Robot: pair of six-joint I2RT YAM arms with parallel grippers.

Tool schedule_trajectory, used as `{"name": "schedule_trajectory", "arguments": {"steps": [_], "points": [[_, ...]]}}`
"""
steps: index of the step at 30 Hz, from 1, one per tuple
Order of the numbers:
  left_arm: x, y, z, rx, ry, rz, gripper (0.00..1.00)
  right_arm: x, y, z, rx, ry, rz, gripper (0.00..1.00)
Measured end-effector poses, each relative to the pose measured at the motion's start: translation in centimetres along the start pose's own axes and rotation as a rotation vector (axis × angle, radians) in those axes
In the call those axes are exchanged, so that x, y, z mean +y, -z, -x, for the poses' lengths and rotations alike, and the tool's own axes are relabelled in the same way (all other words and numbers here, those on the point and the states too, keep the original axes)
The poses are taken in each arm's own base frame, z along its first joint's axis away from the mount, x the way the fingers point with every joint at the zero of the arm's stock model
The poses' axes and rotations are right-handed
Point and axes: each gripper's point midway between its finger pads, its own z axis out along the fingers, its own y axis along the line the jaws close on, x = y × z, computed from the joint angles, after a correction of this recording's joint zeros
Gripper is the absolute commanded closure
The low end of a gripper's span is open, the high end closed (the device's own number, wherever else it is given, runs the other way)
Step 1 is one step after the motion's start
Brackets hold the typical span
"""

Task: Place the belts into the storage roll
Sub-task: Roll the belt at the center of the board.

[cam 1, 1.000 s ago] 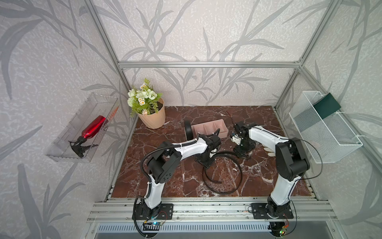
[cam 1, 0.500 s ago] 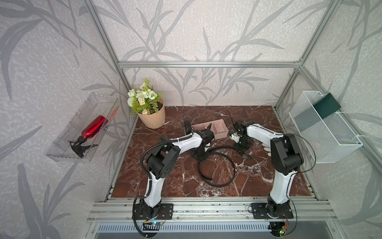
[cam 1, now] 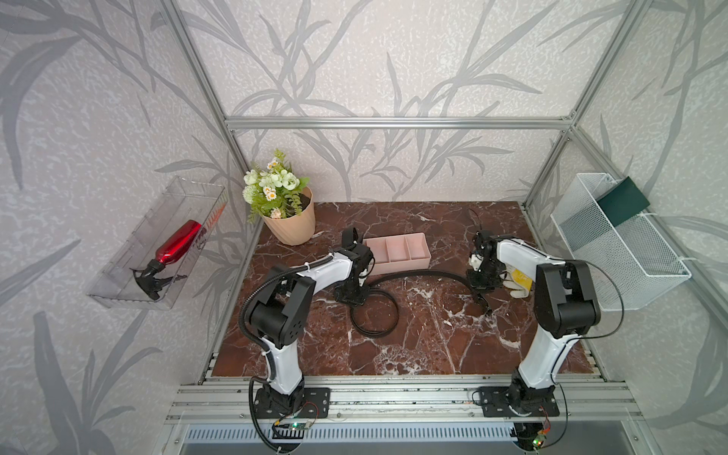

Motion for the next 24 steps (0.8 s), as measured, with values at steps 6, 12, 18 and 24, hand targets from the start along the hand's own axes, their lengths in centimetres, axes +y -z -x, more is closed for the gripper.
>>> {"name": "schedule_trajectory", "arguments": {"steps": [6,12,18,24], "points": [[-0.3,0.0,0.2,-0.012,0.08,-0.036,0.86,5.1,-0.8,-4.2,0.017,-0.13,0.163,1.0],[-0.9,0.2,2.9,-0.033,0.104,-0.051,0.86,9.5,-1.4,-6.4,0.007,-0.28,0.32,1.0],[-1.6,0.3,7.0,-0.081,0.113,-0.064,0.86,12.8,-1.9,-7.0,-0.016,-0.435,0.458,1.0],[-2.5,0.4,10.5,-0.123,0.102,-0.076,0.86,18.5,-2.8,-9.7,-0.017,-0.524,0.577,0.85]]}}
